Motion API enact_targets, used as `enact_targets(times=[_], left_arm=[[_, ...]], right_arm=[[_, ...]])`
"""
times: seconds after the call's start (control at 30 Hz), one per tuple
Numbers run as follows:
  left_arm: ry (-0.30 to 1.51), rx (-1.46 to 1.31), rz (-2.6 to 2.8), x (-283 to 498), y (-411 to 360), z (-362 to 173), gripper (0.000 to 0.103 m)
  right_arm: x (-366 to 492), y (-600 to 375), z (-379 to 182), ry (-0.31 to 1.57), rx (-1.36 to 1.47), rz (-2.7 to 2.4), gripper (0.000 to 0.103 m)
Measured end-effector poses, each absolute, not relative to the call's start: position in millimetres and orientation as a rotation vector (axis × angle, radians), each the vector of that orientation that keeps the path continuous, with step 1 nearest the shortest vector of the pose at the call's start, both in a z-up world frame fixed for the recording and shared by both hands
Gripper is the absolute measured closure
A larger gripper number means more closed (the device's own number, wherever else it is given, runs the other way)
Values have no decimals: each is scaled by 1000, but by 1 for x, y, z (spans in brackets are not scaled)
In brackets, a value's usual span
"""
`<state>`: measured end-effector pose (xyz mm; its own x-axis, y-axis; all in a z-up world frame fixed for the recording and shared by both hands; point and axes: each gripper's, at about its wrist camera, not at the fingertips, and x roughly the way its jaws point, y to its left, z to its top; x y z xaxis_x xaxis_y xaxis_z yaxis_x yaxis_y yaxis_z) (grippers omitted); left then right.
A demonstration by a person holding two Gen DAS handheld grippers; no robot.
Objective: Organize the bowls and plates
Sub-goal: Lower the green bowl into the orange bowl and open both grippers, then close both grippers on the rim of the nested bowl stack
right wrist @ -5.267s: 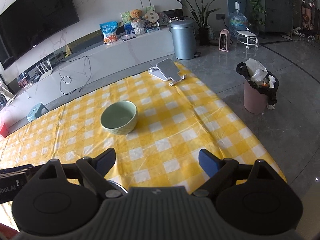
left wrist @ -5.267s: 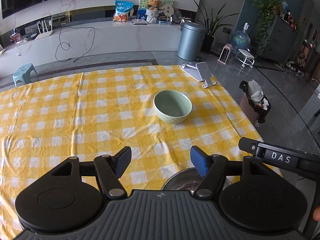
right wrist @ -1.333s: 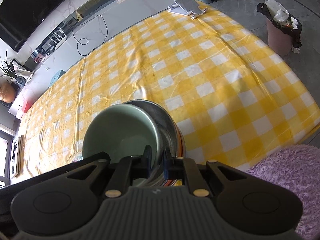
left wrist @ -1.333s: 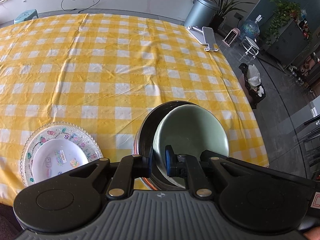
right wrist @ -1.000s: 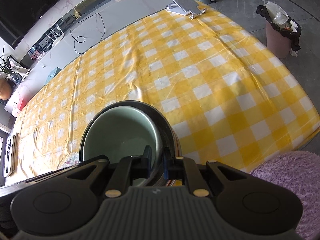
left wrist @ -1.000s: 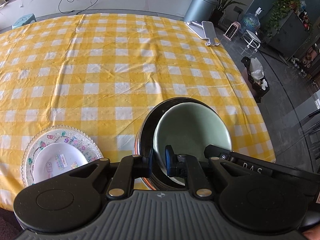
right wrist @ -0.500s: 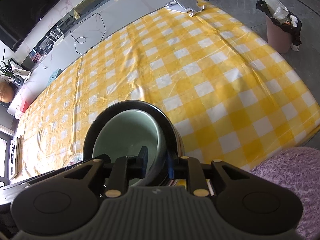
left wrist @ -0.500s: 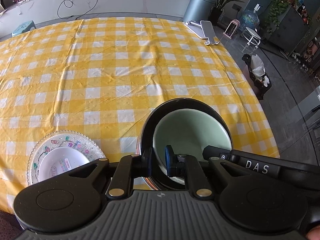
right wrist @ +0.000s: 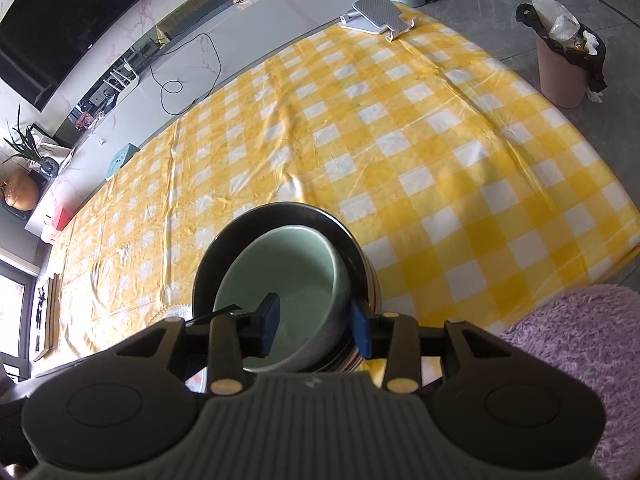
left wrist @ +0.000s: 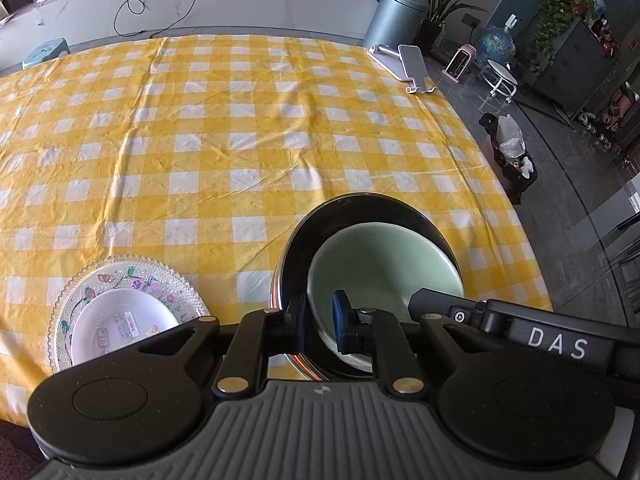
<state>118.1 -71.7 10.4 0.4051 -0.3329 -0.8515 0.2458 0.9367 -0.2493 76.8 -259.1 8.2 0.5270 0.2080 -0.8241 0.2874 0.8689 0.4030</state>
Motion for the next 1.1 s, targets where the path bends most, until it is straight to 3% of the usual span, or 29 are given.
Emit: enact_targets(times=[0.23, 0.37, 0.5, 0.57, 0.63, 0.83, 0.93, 1.1], left_arm=[[1077, -94, -370, 115, -69, 13, 86], [1053, -99, -373, 111, -66, 20, 86], [1021, -135, -388, 108, -58, 31, 76], [1003, -145, -389, 106, -54, 37, 69], [980, -161, -396, 103, -49, 43, 55], [932, -234, -401, 97, -31, 50, 31], [927, -264, -386, 96, -23, 45, 23], [968, -310, -359, 98, -14, 28, 21]], right_arm=[[69, -259, 16, 1003, 486, -76, 65], [66, -263, 18, 994, 485, -83, 77], [63, -265, 21, 977, 483, -89, 75], [61, -266, 24, 960, 486, -84, 60], [57, -266, 28, 938, 490, -79, 54], [53, -272, 30, 912, 506, -107, 40], [51, -274, 27, 913, 520, -121, 32], [49, -277, 16, 925, 541, -139, 27]])
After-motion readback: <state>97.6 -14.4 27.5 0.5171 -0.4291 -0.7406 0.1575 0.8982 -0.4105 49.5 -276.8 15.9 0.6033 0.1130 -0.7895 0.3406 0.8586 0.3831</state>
